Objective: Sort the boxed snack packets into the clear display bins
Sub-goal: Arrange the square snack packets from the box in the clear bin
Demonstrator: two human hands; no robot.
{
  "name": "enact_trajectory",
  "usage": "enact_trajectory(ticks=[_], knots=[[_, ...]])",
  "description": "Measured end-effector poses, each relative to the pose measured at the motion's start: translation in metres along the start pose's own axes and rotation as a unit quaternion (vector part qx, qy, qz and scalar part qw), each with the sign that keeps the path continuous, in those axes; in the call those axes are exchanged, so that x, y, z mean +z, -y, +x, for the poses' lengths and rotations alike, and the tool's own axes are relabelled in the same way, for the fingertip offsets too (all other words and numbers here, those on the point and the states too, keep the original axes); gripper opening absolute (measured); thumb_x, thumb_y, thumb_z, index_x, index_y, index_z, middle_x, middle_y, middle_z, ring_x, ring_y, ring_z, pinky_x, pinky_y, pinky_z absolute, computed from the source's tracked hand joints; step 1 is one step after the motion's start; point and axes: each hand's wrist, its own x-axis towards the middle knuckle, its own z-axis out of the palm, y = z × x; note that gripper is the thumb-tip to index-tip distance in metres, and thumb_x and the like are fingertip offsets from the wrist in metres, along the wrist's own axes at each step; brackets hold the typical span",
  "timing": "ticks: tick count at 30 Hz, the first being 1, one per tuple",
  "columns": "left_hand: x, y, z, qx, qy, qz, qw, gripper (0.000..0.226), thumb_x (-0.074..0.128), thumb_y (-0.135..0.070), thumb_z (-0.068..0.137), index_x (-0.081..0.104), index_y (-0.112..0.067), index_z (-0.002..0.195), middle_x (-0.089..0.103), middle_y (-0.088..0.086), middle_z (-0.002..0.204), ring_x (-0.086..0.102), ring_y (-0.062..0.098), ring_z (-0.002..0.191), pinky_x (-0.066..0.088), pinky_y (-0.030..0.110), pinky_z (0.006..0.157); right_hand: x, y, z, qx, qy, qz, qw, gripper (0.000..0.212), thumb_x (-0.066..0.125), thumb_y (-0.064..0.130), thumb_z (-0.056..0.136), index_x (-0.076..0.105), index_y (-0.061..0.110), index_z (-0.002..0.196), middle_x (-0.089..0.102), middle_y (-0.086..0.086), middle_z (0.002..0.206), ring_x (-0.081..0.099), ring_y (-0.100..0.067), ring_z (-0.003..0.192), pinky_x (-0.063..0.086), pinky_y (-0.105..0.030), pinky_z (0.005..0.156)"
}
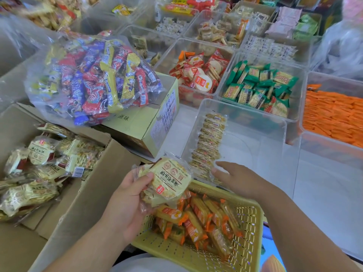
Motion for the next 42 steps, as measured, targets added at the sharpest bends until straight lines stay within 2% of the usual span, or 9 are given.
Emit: enact_trajectory(ticks=[7, 12, 16, 20, 24, 29, 34, 39, 42], knots=[[0.009, 0.003, -0.007, 0.04, 0.032, 0.026, 0.998, 0.041, 0.078, -0.026, 0.079, 0.066, -0.02, 0.118, 0.076, 0.018, 0.113, 0.076, 0.034, 0.095, 0.061, 0.037, 0.063, 0.036, 0.083, -0.068, -0.202, -0.038, -0.015, 0.978, 0.09, 0.042, 0.091, 0.074, 0.014, 0.054, 0.151, 0.008, 0.018, 0.165, 0.016, -0.01, 0.149, 0.023, -0.038, 0.116], [0.018, 0.002, -0.009, 0.086, 0.054, 0.095, 0.99, 0.038, 0.087, -0.038, 0.077, 0.068, -0.026, 0.107, 0.075, 0.01, 0.103, 0.075, 0.021, 0.087, 0.057, 0.029, 0.058, 0.045, 0.091, -0.062, -0.188, -0.128, -0.072, 0.971, 0.081, 0.06, 0.072, 0.081, 0.023, 0.044, 0.147, 0.018, 0.0, 0.165, 0.014, -0.022, 0.152, 0.021, -0.042, 0.123], [0.018, 0.006, -0.007, 0.091, 0.079, 0.133, 0.984, 0.034, 0.077, -0.05, 0.082, 0.066, -0.033, 0.11, 0.075, 0.004, 0.113, 0.074, 0.016, 0.098, 0.058, 0.027, 0.068, 0.044, 0.085, -0.058, -0.203, -0.162, -0.02, 0.966, 0.063, 0.062, 0.042, 0.095, 0.035, 0.033, 0.151, 0.03, -0.002, 0.162, 0.024, -0.021, 0.15, 0.01, -0.022, 0.117], [0.016, 0.008, -0.003, 0.075, 0.085, 0.114, 0.987, 0.024, 0.075, -0.038, 0.091, 0.066, -0.029, 0.112, 0.075, 0.01, 0.114, 0.075, 0.023, 0.096, 0.059, 0.03, 0.069, 0.024, 0.058, -0.045, -0.192, -0.213, 0.064, 0.956, 0.046, 0.056, 0.016, 0.101, 0.052, 0.023, 0.146, 0.057, 0.003, 0.143, 0.052, -0.014, 0.129, 0.032, -0.018, 0.109], [0.014, 0.008, 0.0, 0.057, 0.06, 0.078, 0.994, 0.027, 0.067, -0.031, 0.086, 0.068, -0.025, 0.112, 0.075, 0.012, 0.114, 0.075, 0.023, 0.094, 0.059, 0.029, 0.063, -0.007, -0.003, -0.016, -0.101, -0.28, 0.012, 0.955, 0.039, 0.058, 0.012, 0.1, 0.059, 0.018, 0.138, 0.066, -0.005, 0.128, 0.06, -0.026, 0.112, 0.043, -0.029, 0.092], [0.013, 0.01, 0.005, 0.034, 0.032, 0.032, 0.998, 0.018, 0.056, -0.018, 0.101, 0.072, -0.025, 0.106, 0.078, 0.01, 0.108, 0.076, 0.018, 0.085, 0.058, 0.027, 0.056, -0.016, -0.074, 0.031, 0.048, -0.153, -0.076, 0.984, 0.04, 0.048, 0.023, 0.105, 0.052, 0.022, 0.145, 0.059, -0.012, 0.135, 0.056, -0.034, 0.118, 0.043, -0.038, 0.099], [0.012, 0.009, 0.008, 0.034, 0.014, 0.02, 0.999, 0.037, 0.063, -0.023, 0.089, 0.065, -0.02, 0.126, 0.077, 0.009, 0.117, 0.076, 0.018, 0.093, 0.061, 0.029, 0.066, 0.012, -0.085, 0.06, 0.063, -0.017, -0.036, 0.997, 0.044, 0.045, 0.025, 0.106, 0.043, 0.022, 0.15, 0.049, -0.015, 0.146, 0.054, -0.032, 0.123, 0.042, -0.032, 0.092], [0.017, 0.008, 0.009, 0.016, 0.002, -0.005, 1.0, 0.028, 0.055, -0.017, 0.1, 0.066, -0.02, 0.126, 0.076, 0.009, 0.119, 0.076, 0.022, 0.102, 0.055, 0.041, 0.086, 0.021, -0.076, 0.07, 0.059, 0.051, 0.031, 0.996, 0.059, 0.041, 0.045, 0.106, 0.026, 0.022, 0.158, 0.031, -0.009, 0.162, 0.038, -0.028, 0.143, 0.031, -0.035, 0.112], [0.019, 0.007, 0.009, 0.001, -0.002, -0.019, 1.0, 0.026, 0.053, -0.014, 0.101, 0.07, -0.021, 0.12, 0.076, 0.01, 0.118, 0.075, 0.024, 0.103, 0.06, 0.043, 0.084, 0.024, -0.073, 0.072, 0.061, 0.072, 0.041, 0.995, 0.068, 0.04, 0.053, 0.104, 0.018, 0.021, 0.161, 0.022, -0.009, 0.166, 0.03, -0.029, 0.148, 0.026, -0.041, 0.12]])
